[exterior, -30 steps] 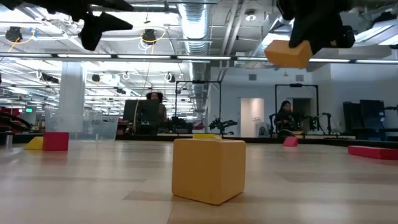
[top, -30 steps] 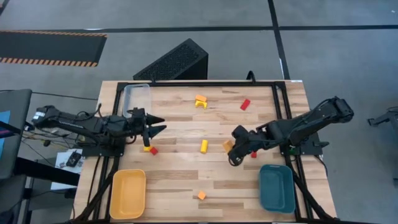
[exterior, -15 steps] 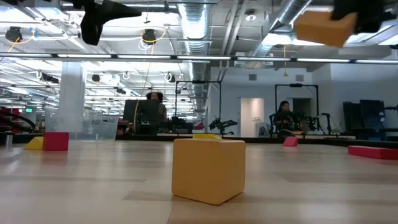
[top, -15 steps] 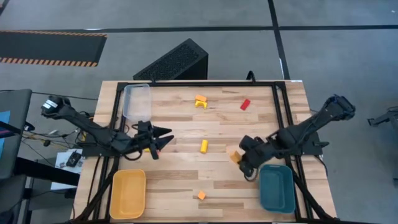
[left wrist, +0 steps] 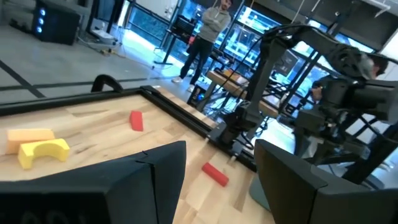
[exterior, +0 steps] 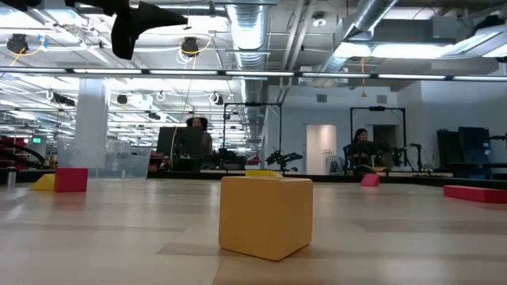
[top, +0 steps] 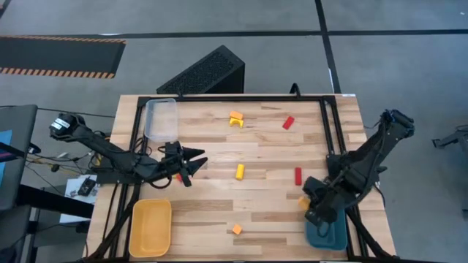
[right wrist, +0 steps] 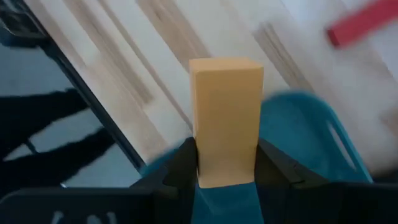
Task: Sort & place blocks by color
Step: Put the top right orange block in the dark green bin
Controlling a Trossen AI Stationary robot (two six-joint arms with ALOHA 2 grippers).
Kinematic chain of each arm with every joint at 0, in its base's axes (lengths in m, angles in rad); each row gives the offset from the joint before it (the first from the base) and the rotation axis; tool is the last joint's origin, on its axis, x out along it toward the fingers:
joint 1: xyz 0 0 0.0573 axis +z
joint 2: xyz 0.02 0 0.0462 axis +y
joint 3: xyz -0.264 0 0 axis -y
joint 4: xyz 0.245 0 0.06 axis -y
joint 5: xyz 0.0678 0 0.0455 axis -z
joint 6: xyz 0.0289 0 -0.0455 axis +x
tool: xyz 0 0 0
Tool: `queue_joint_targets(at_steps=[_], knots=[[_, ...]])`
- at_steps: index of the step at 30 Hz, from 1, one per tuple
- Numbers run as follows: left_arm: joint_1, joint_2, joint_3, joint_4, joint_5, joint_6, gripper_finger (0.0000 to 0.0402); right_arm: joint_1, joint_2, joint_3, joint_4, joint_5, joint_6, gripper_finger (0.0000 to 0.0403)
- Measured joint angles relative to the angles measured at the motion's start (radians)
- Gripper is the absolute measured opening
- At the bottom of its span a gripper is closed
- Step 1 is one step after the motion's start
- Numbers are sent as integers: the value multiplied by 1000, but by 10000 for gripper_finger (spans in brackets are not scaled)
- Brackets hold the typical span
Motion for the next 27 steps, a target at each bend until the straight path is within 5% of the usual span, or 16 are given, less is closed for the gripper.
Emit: queue_joint_targets(at_steps=[6,19,27], knots=[[9,0,0,0,12,10,183,72,6,30,-88,-90,76,137],[9,0,0,-1,14,18,183,176,166,28,-124,-95,108,138],[9,0,0,0,46,17,183,247,216,-52,0,-121,131,138]])
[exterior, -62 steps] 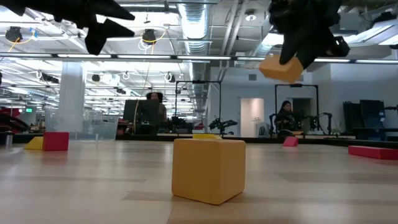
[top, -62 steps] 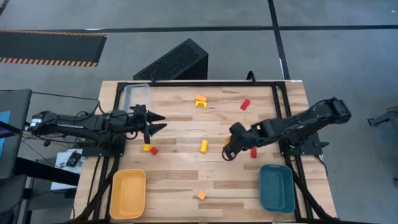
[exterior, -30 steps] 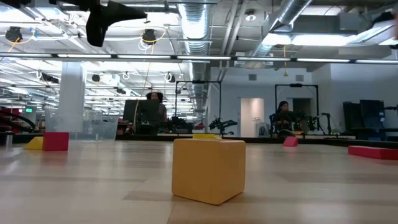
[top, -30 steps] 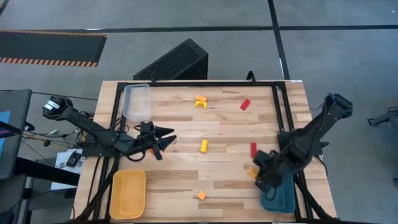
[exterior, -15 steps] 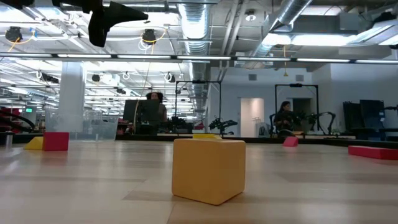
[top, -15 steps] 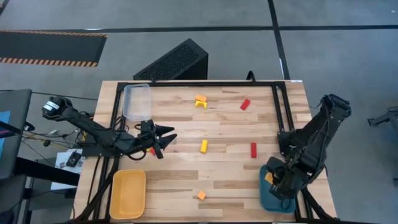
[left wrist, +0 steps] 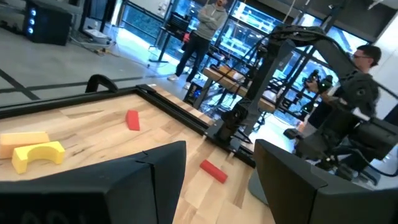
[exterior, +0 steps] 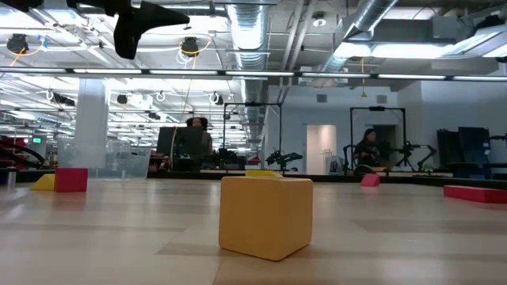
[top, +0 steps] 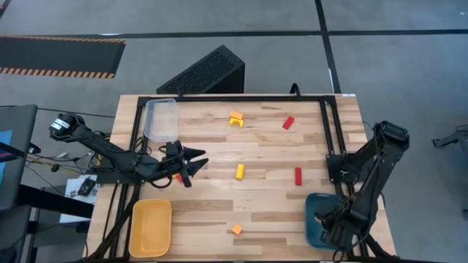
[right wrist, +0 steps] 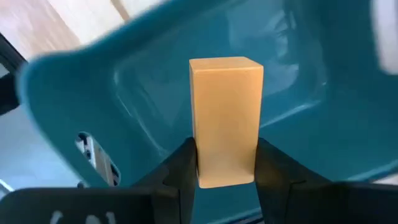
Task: Sort & place blocks by color
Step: Put the top right orange block in the dark green bin, then put the top orange block in the dark green bin
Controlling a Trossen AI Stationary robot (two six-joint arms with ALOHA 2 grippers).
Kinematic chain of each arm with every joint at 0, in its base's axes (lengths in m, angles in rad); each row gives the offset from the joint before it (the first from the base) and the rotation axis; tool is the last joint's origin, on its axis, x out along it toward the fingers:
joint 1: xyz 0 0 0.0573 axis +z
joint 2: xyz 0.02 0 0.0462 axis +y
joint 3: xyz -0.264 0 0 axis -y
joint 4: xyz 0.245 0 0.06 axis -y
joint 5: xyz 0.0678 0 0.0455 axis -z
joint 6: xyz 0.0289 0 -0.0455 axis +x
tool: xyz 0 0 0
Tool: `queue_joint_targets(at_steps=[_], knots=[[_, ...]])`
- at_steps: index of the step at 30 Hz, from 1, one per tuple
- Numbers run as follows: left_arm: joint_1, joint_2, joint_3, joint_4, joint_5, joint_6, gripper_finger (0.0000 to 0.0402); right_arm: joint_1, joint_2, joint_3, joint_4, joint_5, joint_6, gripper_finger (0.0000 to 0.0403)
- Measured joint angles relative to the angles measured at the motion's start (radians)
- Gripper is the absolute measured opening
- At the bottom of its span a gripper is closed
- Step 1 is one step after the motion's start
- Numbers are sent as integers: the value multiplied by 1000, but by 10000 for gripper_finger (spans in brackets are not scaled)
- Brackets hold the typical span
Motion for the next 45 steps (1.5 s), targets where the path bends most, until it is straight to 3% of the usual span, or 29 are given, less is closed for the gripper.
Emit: queue_joint_targets(at_steps=[17,23,28,33,39,45], knots=[[-14,0,0,-4,1,-6,183,-18,-15,-228,233,-22,-24,139],[-14,0,0,-12,1,4,183,-14,-15,-267,232,-13,-95,144],[-12,0,0,-22,-8,16,183,-9,-15,-274,239,-15,-210,193],[-12,0,0,-33,-55,25,183,-25,-15,-252,178,-34,-177,259],[-10,-3,0,-32,-87,63,183,-22,-75,-159,28,98,-105,269],[4,-44,0,-30,-80,63,183,-27,-193,-157,18,230,-18,269]])
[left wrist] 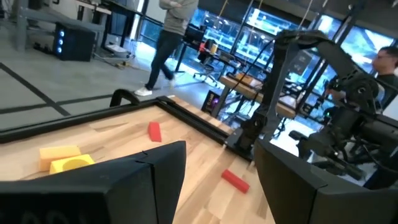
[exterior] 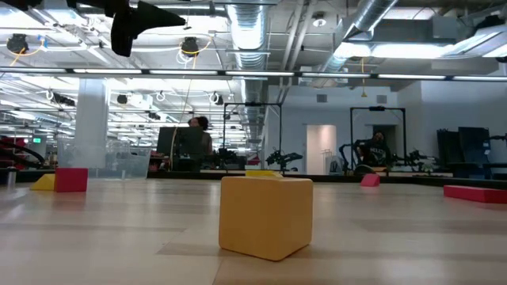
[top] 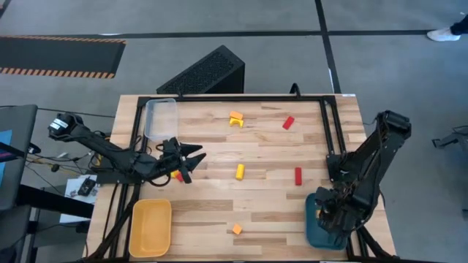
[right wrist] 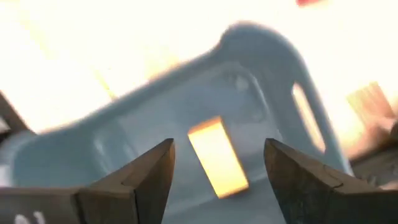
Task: Sort & place blocks by color
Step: Put the top orange block in the dark green bin
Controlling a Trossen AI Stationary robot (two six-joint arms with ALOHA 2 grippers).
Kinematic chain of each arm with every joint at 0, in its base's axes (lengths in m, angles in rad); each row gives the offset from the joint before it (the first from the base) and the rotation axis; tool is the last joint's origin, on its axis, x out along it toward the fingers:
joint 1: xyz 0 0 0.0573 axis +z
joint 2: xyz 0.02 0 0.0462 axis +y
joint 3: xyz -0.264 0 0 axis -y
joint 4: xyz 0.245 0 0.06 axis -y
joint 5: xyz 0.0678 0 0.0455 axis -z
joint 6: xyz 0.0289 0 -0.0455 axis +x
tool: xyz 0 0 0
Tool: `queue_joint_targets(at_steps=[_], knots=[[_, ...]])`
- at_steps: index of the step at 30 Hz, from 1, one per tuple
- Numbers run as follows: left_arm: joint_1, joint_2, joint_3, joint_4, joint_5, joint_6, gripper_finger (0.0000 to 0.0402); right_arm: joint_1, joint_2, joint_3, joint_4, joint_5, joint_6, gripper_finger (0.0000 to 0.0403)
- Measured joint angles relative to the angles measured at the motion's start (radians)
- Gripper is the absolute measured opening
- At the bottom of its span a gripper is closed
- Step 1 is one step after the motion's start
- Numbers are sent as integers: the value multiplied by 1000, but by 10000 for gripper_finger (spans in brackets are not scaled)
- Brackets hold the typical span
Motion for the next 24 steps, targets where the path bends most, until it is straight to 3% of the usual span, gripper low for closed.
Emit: queue_joint_targets(at_steps=[6,12,19,24], knots=[[0,-51,0,0,1,0,183,-122,-112,0,9,179,-76,269],[0,-60,22,-56,1,-2,183,-348,-157,0,141,194,-334,269],[48,-58,184,-514,19,-9,183,-584,-132,1,366,182,-481,269],[166,-58,316,-832,133,-28,183,-735,-63,68,431,153,-550,269]])
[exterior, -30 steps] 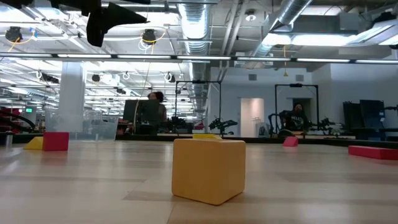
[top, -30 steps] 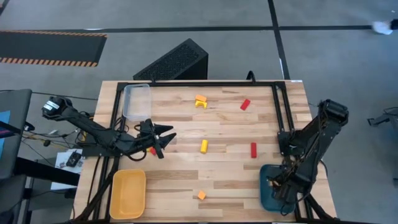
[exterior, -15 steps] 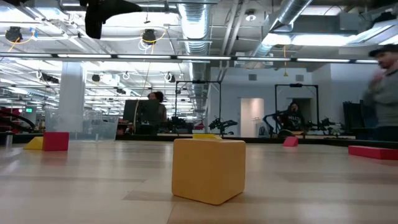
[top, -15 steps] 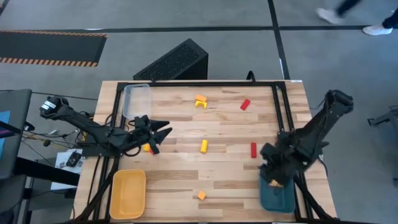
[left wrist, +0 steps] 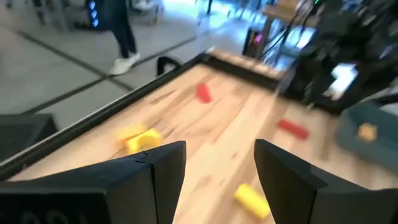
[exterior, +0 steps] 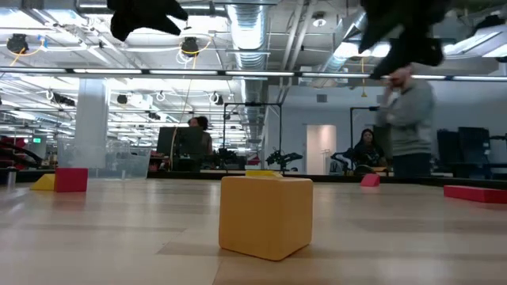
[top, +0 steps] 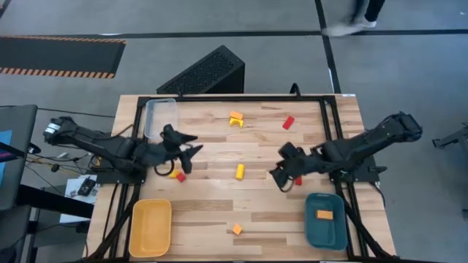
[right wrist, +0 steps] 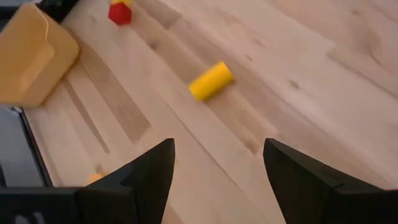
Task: Sort & place blocks by color
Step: Put the top orange block in the dark green bin
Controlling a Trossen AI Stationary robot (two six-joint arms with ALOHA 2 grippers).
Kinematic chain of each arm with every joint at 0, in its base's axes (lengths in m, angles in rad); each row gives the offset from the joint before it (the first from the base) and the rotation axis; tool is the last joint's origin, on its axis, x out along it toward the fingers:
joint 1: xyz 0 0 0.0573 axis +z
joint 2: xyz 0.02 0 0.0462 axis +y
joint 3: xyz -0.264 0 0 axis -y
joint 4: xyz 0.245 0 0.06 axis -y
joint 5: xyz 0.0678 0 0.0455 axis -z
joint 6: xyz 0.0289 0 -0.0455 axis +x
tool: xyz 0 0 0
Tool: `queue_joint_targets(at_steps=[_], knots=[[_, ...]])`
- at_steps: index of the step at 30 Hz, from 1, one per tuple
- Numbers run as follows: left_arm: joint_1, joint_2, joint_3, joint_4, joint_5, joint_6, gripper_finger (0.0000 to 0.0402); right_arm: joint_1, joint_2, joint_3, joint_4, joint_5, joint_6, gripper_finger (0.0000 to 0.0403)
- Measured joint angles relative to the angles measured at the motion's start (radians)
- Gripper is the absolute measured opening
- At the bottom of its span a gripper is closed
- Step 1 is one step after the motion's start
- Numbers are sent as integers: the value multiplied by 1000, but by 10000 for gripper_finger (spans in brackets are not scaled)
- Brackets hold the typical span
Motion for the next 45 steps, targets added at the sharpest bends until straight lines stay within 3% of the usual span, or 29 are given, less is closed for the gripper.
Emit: queue_joint_targets(at_steps=[4,10,17,22,28,32,36,45], knots=[[116,0,62,-132,136,45,183,-70,95,131,-11,-21,-84,269],[274,-13,80,-159,389,182,183,-151,271,386,-42,-50,-237,269],[381,-87,81,-164,526,337,183,-223,405,661,-91,-56,-355,269],[451,-171,80,-177,585,428,183,-281,419,724,-30,-56,-367,269],[503,-242,80,-152,666,507,183,-344,421,724,230,-65,-497,270],[504,-254,80,-136,681,542,183,-384,421,724,317,-47,-649,270],[504,-253,80,-132,654,541,183,-475,447,727,280,-28,-658,270],[504,-193,79,-70,523,527,183,-733,680,724,105,-275,-768,268]])
